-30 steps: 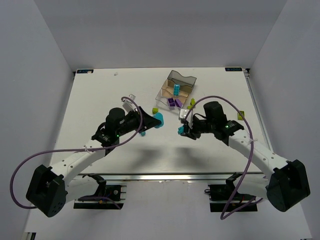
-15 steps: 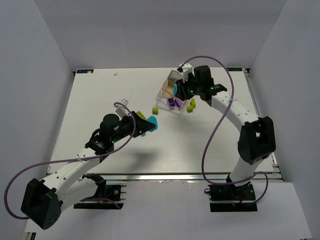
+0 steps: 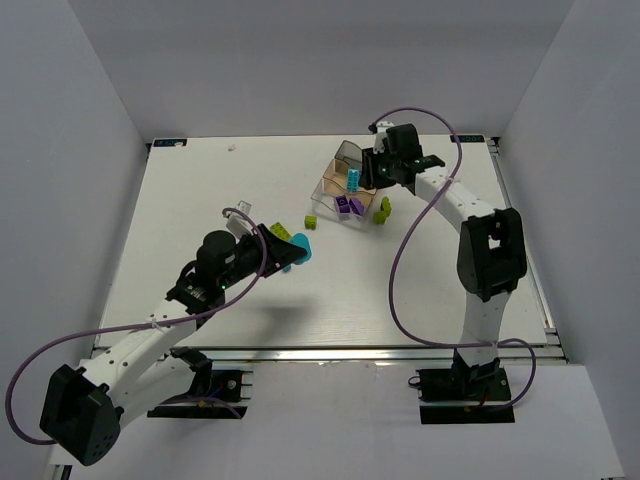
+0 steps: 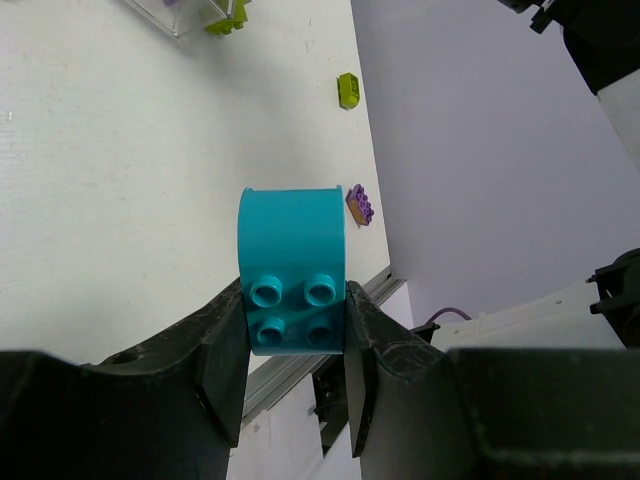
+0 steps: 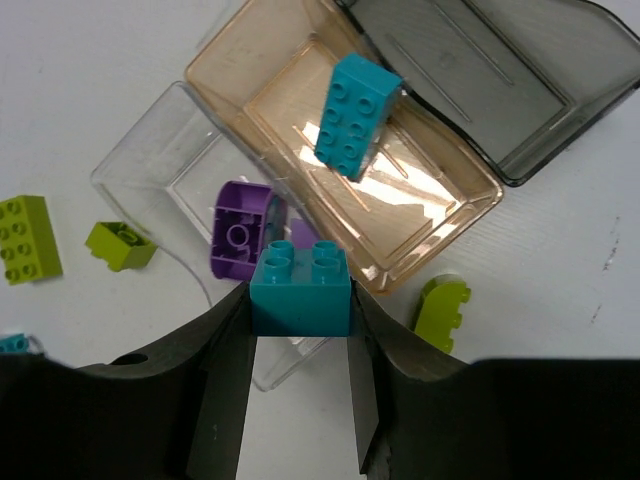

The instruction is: Sort the legos into containers by color

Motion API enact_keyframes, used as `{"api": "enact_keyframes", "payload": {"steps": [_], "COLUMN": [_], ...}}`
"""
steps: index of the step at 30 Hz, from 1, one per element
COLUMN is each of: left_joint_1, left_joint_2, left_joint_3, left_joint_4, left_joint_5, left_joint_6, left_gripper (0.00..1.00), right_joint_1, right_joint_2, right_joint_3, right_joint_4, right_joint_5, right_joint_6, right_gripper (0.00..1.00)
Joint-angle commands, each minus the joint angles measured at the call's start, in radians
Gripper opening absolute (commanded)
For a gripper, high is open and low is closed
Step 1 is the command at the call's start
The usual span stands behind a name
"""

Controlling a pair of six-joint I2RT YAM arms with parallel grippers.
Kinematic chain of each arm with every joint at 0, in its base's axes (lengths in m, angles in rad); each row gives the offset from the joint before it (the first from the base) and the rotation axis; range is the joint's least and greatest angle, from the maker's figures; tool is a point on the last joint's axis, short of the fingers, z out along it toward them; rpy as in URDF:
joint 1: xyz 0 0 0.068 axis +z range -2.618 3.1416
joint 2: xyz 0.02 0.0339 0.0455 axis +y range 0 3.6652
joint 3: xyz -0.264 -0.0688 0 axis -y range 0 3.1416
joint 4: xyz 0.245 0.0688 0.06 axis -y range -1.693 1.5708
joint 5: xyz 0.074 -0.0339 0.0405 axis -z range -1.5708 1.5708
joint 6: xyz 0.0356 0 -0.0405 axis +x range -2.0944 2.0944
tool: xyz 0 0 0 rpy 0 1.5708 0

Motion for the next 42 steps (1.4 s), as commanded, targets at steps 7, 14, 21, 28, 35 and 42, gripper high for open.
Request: {"api": "enact_keyframes", "payload": {"steps": [7,14,21,28,35,42], "left_joint_1": [0.005,0.005,0.005,0.005,0.003,0.005], "left_joint_2": [0.028,0.051,0.074,0.123,0.219,0.403], "left_joint_3": [0.029,0.046,0.064,0.102,0.174,0.332], "left_joint_4": [0.001,0.001,-0.003,0.004,0.020,-0.019], "left_joint_5": [-0.004,0.000,0.000,0.011,0.040,0.058], "left_joint_6": [0.004,0.005,0.010,0.018,0.037,0.090], "left_gripper": [0.01,0.01,0.01,0.01,0.01,0.01], "right_joint_1": [-0.023,-0.026,-0.037,-0.049,-0.064,-0.086], "right_joint_2": [0.087,0.148,0.176,0.195,0.170,-0.032], "right_joint_3": [0.090,0.139,0.160,0.180,0.194,0.093], "right_joint_4": [0.033,0.061,0.070,0.067,0.054,0.053], "right_joint_5": [0.035,0.051,0.062,0.037,-0.017,-0.405], "right_joint_6": [0.010,-0.008,-0.014,-0.016,-0.022,-0.351], "right_gripper": [0.15,0.26,0.45,0.57,0.69,0.89]}}
